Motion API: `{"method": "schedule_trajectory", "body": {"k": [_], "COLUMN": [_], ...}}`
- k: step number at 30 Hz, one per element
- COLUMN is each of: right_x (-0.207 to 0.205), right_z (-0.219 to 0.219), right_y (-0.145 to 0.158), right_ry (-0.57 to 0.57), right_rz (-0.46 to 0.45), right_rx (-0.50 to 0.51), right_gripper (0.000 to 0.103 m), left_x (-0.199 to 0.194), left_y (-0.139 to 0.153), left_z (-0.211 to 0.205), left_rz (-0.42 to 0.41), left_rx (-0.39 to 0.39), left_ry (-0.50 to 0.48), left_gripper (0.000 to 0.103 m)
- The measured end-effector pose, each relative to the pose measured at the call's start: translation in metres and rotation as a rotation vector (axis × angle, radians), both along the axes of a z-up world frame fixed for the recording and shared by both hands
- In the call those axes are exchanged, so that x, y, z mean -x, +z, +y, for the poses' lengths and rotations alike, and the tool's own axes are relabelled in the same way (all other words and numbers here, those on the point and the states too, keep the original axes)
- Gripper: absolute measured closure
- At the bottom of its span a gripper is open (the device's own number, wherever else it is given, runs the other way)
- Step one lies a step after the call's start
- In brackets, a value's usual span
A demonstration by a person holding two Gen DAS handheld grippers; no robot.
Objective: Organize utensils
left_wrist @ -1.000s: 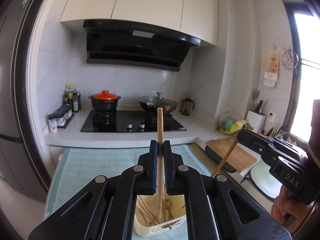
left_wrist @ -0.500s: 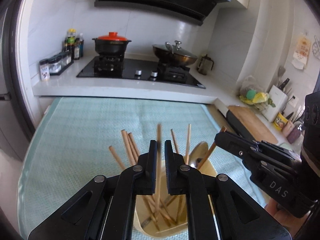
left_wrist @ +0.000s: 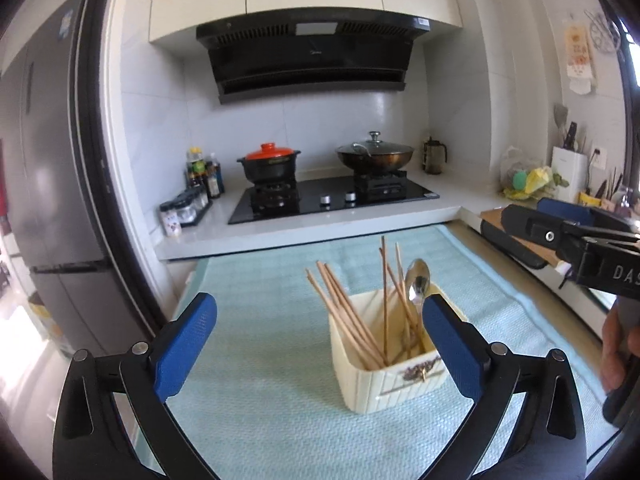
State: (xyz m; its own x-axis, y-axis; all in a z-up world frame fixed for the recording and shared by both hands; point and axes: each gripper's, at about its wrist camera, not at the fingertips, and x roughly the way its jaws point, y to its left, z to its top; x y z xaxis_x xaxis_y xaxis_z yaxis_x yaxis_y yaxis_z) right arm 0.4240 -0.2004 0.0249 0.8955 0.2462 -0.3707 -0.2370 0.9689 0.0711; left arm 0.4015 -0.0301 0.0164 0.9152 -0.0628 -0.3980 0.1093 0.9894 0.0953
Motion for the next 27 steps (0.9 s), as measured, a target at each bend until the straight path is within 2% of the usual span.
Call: {"method": "schedule_trajectory", "body": {"k": [2,5,7,9,11,15,20,27], "right_x": [0.038,0.088,0.116,0.136,0.15,0.173,0.194,0.2], "right_z": [0.003,0.007,0.008,0.009,0.005,0.0,0.003,0.015], "right_y": [0.002,-0.003,-0.014,-0.025,-0.036,-0.042,-0.038,-0.036], "right_ry": [-0.017,-0.025,-0.021,0.001,0.001,-0.045,-0.04,-0.009], "right_rz": [-0.038,-0.073,-0.055,-0.014,0.026,0.045,0.048,0.065], "right_rx": [0.034,0.063,0.077,0.061,0.028,0.021,0.016,0.049], "right_gripper": [0.017,0.013,0.007,0.0,0.0,0.0,0.0,0.0], "left_x": [0.027,0.06,0.081,0.103,0.119,0.14,0.156,0.173], "left_y": [-0.005,-0.018,-0.026,-0.034,-0.04,-0.048,-0.043,-0.027], "left_z": [-0.001,-0.002,-0.005,-0.008,-0.009,0.002,0.006,0.009], "left_rz": [0.022,0.111,0.124,0.099,0.1,0.166,0.158,0.14], "left_rx": [0.012,0.033,0.002,-0.042,-0.069,-0.001,0.027,0.06], "left_ry": [0.015,0.018,0.075,0.138,0.166,0.151,0.161,0.15], "left_gripper": [0.0,0.0,0.0,0.0,0.0,0.0,0.0,0.0]}}
